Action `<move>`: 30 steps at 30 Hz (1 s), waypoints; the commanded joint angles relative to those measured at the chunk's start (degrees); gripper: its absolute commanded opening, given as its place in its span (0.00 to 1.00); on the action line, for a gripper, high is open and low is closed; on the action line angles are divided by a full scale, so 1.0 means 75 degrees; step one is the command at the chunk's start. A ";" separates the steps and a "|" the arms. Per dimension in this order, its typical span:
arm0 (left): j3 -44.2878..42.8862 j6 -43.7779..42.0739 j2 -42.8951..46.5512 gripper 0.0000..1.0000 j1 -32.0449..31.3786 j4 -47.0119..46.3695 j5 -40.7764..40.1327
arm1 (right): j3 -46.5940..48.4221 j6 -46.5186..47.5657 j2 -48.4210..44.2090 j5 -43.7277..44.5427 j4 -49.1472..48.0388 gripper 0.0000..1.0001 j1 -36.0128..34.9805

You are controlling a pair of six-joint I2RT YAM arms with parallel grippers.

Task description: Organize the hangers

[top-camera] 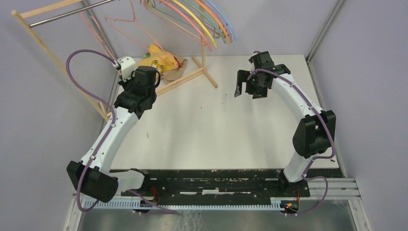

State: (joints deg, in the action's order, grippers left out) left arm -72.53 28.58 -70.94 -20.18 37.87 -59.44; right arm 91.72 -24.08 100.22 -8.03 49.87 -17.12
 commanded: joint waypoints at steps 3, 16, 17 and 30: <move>-0.1039 -0.1220 -0.0430 0.03 0.0278 -0.1532 0.0220 | 0.0516 0.0157 0.0110 0.0086 -0.0075 1.00 -0.0022; -0.2052 -0.1278 -0.1594 0.03 0.0941 -0.1397 0.1300 | 0.0777 0.0172 0.0262 0.0100 -0.0005 1.00 0.0076; -0.2104 -0.1288 -0.1679 0.03 0.0986 -0.1356 0.1364 | 0.0813 0.0169 0.0275 0.0084 -0.0001 1.00 0.0086; -0.2316 -0.0985 -0.2525 0.03 0.1260 -0.0837 0.2392 | 0.0801 0.0196 0.0430 -0.0075 0.0084 1.00 0.0185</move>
State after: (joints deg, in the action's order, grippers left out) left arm -89.62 21.15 -89.73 -10.98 31.16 -45.04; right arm 95.57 -23.66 103.55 -8.10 50.76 -16.05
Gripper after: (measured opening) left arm 0.062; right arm 0.999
